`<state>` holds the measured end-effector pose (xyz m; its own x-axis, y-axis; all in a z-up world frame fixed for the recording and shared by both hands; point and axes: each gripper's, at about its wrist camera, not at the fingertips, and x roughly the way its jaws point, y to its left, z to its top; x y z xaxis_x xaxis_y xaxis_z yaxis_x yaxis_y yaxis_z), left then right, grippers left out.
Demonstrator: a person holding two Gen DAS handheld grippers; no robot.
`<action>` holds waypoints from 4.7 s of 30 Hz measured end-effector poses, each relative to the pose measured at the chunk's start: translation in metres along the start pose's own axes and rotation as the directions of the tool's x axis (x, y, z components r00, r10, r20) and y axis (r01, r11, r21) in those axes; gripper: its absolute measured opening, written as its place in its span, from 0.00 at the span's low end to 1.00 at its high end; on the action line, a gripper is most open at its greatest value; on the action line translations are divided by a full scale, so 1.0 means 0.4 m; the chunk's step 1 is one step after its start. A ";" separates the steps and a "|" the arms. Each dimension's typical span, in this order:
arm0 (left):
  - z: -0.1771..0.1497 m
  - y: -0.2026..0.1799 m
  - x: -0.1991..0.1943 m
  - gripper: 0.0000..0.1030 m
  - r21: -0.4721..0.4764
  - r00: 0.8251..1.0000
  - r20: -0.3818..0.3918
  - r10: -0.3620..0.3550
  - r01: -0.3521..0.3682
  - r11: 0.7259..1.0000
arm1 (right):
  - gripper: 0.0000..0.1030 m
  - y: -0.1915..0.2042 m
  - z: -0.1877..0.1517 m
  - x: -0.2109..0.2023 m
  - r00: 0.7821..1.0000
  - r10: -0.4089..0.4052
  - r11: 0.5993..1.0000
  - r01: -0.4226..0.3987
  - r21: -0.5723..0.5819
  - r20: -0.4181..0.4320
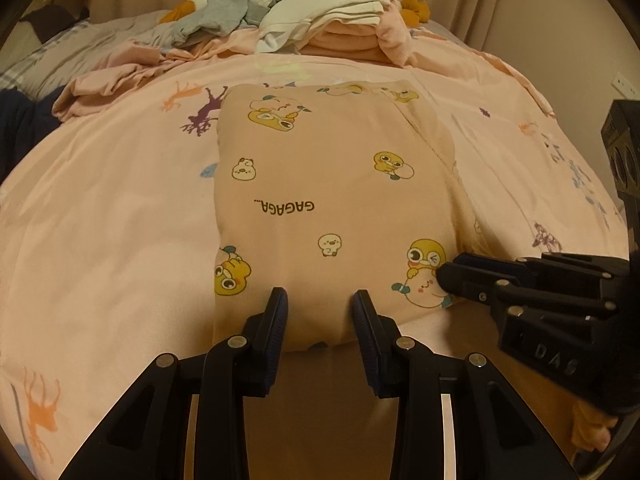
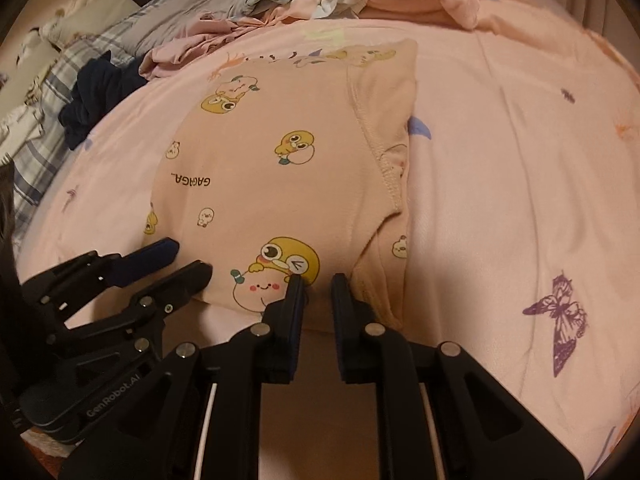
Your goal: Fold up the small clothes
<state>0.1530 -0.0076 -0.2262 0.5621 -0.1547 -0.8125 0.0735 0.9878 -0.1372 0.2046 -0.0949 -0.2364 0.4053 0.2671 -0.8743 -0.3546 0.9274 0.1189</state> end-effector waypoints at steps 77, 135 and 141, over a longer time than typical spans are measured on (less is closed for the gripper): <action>0.085 -0.041 -0.533 0.81 -0.147 0.911 0.411 0.021 0.043 0.988 | 0.43 -0.053 -0.055 -0.553 0.927 -0.179 0.959 0.090 0.271 0.328; 0.081 -0.097 -0.531 0.99 -0.138 0.919 0.287 0.270 -0.240 0.961 | 0.99 -0.024 -0.081 -0.621 0.904 -0.258 0.944 0.161 0.287 0.342; 0.081 -0.106 -0.524 0.99 -0.132 0.921 0.279 0.273 -0.245 0.961 | 0.99 -0.019 -0.082 -0.613 0.907 -0.265 0.945 0.176 0.277 0.328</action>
<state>0.0589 -0.0164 -0.0318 0.7675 0.1319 -0.6273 -0.1755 0.9844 -0.0077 0.0804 -0.1760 -0.0385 0.7379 0.0827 -0.6698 -0.0305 0.9955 0.0892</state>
